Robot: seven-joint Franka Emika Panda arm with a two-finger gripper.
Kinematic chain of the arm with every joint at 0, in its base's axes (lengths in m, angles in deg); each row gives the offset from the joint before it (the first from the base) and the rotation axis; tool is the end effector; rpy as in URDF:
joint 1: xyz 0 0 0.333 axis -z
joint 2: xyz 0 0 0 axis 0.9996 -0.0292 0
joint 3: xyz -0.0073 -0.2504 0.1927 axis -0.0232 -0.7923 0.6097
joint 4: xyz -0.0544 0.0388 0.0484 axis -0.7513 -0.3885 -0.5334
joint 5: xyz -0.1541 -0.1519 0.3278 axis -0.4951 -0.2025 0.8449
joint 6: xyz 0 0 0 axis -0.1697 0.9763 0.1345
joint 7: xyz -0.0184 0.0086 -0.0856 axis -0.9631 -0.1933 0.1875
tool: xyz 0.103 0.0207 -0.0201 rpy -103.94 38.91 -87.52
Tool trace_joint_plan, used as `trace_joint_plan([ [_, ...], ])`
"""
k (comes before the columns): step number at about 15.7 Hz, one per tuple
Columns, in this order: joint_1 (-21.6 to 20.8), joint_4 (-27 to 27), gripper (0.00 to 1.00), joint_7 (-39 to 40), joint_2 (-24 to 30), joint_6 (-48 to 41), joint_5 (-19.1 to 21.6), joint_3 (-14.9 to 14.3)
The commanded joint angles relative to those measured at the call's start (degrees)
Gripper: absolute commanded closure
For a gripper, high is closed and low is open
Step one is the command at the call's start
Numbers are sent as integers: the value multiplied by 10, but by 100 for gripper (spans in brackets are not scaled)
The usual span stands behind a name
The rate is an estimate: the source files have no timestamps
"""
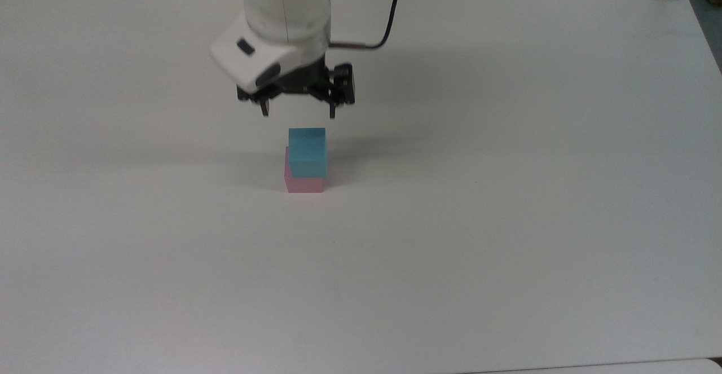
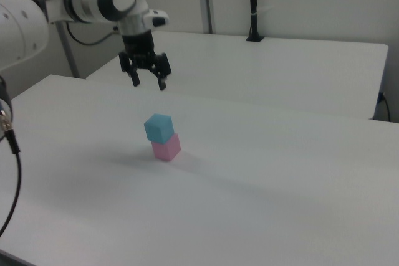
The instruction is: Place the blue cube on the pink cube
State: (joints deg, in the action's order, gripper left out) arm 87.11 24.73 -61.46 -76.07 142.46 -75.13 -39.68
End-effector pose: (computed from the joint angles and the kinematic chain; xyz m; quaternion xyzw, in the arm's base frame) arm 0.6791 0.0321 0.5316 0.9997 0.0054 0.0009 0.0257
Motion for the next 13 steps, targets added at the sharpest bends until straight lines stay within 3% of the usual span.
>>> trace_joint_plan([
  [1,-3,37,0,2,81,-35,-7,-3],
  [7,1,130,0,-9,197,-46,4,-8],
  [13,1,151,0,-8,219,-77,13,-8],
])
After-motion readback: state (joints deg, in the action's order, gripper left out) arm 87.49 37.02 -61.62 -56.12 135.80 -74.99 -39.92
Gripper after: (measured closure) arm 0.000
